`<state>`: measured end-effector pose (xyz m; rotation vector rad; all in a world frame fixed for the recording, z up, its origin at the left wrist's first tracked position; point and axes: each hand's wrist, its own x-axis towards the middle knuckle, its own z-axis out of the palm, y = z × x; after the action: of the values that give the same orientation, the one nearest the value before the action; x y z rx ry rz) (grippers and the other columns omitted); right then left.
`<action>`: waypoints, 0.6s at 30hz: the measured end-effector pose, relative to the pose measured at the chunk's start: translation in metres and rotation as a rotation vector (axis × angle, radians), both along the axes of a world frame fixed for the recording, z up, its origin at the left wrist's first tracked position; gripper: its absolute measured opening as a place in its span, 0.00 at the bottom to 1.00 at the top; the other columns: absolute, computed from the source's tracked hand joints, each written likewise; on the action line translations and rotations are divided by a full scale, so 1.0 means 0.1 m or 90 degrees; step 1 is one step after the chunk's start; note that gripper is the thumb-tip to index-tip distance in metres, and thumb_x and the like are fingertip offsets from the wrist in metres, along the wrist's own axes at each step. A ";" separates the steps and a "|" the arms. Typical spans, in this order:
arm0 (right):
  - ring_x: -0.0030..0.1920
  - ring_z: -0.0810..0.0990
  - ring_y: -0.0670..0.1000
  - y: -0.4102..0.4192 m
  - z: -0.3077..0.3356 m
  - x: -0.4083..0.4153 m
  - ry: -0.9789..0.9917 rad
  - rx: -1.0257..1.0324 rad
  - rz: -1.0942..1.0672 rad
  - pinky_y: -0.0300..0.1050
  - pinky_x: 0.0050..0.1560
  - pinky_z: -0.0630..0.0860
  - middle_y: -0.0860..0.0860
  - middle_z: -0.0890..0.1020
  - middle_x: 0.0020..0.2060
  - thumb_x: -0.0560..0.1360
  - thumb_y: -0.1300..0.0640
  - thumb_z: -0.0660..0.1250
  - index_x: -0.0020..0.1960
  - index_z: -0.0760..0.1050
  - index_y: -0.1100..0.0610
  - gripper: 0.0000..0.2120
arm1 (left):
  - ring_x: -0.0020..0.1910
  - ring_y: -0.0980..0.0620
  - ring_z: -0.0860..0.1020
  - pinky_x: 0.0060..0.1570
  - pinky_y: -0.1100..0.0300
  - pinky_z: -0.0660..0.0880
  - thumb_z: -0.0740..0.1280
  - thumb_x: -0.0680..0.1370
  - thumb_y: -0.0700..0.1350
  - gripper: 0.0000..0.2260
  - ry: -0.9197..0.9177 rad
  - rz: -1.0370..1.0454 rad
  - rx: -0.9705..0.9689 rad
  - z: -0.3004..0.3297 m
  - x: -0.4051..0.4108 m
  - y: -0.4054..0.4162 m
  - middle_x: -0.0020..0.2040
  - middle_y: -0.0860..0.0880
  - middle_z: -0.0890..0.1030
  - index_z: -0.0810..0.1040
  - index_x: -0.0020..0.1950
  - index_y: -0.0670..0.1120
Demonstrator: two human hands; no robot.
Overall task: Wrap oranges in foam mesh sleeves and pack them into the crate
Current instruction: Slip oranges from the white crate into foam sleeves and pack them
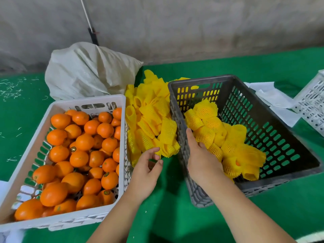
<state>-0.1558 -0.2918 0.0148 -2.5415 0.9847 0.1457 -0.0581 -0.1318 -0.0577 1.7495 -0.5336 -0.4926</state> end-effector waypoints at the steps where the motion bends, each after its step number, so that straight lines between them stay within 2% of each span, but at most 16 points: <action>1: 0.54 0.80 0.62 -0.06 0.01 0.00 -0.008 0.000 0.004 0.53 0.42 0.74 0.55 0.69 0.71 0.81 0.59 0.60 0.77 0.29 0.34 0.46 | 0.35 0.57 0.73 0.33 0.63 0.71 0.68 0.84 0.41 0.15 0.006 0.004 0.011 -0.02 0.04 0.00 0.52 0.53 0.77 0.75 0.68 0.57; 4: 0.47 0.79 0.60 -0.20 -0.02 0.01 -0.037 -0.008 0.006 0.53 0.38 0.71 0.53 0.75 0.60 0.82 0.57 0.60 0.76 0.29 0.31 0.44 | 0.33 0.59 0.72 0.30 0.66 0.70 0.68 0.84 0.40 0.14 0.024 0.043 0.029 -0.08 0.15 0.03 0.50 0.55 0.78 0.76 0.67 0.55; 6: 0.38 0.77 0.55 -0.28 -0.06 0.03 -0.042 -0.020 0.014 0.49 0.32 0.68 0.52 0.77 0.52 0.82 0.57 0.60 0.77 0.30 0.32 0.44 | 0.32 0.60 0.72 0.30 0.66 0.70 0.67 0.83 0.40 0.14 0.018 0.052 0.040 -0.09 0.18 0.05 0.51 0.52 0.78 0.76 0.66 0.54; 9: 0.29 0.73 0.52 -0.49 -0.06 0.09 -0.055 -0.039 0.007 0.46 0.26 0.63 0.51 0.77 0.35 0.83 0.60 0.59 0.81 0.35 0.39 0.41 | 0.35 0.62 0.73 0.35 0.68 0.71 0.68 0.83 0.40 0.14 -0.008 0.050 0.041 -0.07 0.18 0.06 0.52 0.51 0.78 0.76 0.68 0.51; 10: 0.29 0.73 0.53 -0.60 -0.06 0.10 -0.058 -0.046 -0.005 0.46 0.27 0.65 0.52 0.77 0.34 0.83 0.60 0.58 0.82 0.37 0.40 0.39 | 0.37 0.63 0.75 0.38 0.70 0.71 0.68 0.83 0.40 0.14 -0.019 0.051 0.046 -0.05 0.17 0.07 0.52 0.51 0.78 0.76 0.68 0.50; 11: 0.30 0.73 0.54 -0.71 -0.05 0.11 -0.058 -0.054 -0.023 0.47 0.29 0.66 0.54 0.79 0.37 0.84 0.59 0.57 0.82 0.39 0.40 0.37 | 0.41 0.64 0.76 0.41 0.70 0.71 0.68 0.83 0.41 0.15 -0.036 0.049 0.058 -0.04 0.16 0.08 0.53 0.52 0.78 0.76 0.69 0.50; 13: 0.31 0.70 0.52 -0.90 -0.03 0.13 -0.022 -0.076 -0.042 0.48 0.32 0.68 0.58 0.81 0.51 0.85 0.60 0.56 0.83 0.39 0.41 0.36 | 0.48 0.63 0.76 0.45 0.72 0.70 0.68 0.82 0.42 0.16 -0.064 0.037 0.084 -0.04 0.13 0.10 0.54 0.53 0.78 0.75 0.70 0.51; 15: 0.33 0.69 0.50 -0.99 -0.02 0.14 0.047 -0.131 -0.019 0.49 0.36 0.71 0.58 0.76 0.65 0.85 0.62 0.55 0.83 0.39 0.44 0.36 | 0.51 0.63 0.76 0.46 0.74 0.69 0.68 0.82 0.43 0.17 -0.061 0.029 0.098 -0.04 0.12 0.11 0.55 0.54 0.78 0.75 0.70 0.53; 16: 0.39 0.73 0.53 -1.00 -0.03 0.14 0.055 -0.164 -0.006 0.51 0.41 0.73 0.57 0.73 0.68 0.84 0.62 0.55 0.83 0.40 0.46 0.35 | 0.53 0.62 0.76 0.48 0.74 0.69 0.68 0.82 0.44 0.17 -0.045 0.028 0.099 -0.03 0.13 0.11 0.56 0.54 0.78 0.75 0.70 0.53; 17: 0.49 0.76 0.58 -0.98 -0.05 0.13 0.043 -0.205 0.009 0.55 0.48 0.75 0.57 0.70 0.69 0.83 0.62 0.55 0.83 0.43 0.47 0.34 | 0.54 0.60 0.76 0.51 0.73 0.70 0.68 0.82 0.43 0.16 -0.023 0.029 0.095 -0.02 0.15 0.09 0.57 0.54 0.78 0.75 0.70 0.53; 18: 0.59 0.73 0.62 -0.94 -0.08 0.12 0.018 -0.255 0.026 0.59 0.55 0.76 0.57 0.68 0.70 0.82 0.60 0.57 0.83 0.47 0.48 0.33 | 0.56 0.58 0.76 0.55 0.68 0.71 0.69 0.82 0.44 0.16 -0.005 0.033 0.093 0.00 0.20 0.05 0.58 0.53 0.78 0.74 0.70 0.53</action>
<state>-0.1435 -0.3861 0.0068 -2.9293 1.0608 -0.0060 -0.0381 -0.1268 -0.0576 1.9004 -0.4660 -0.4983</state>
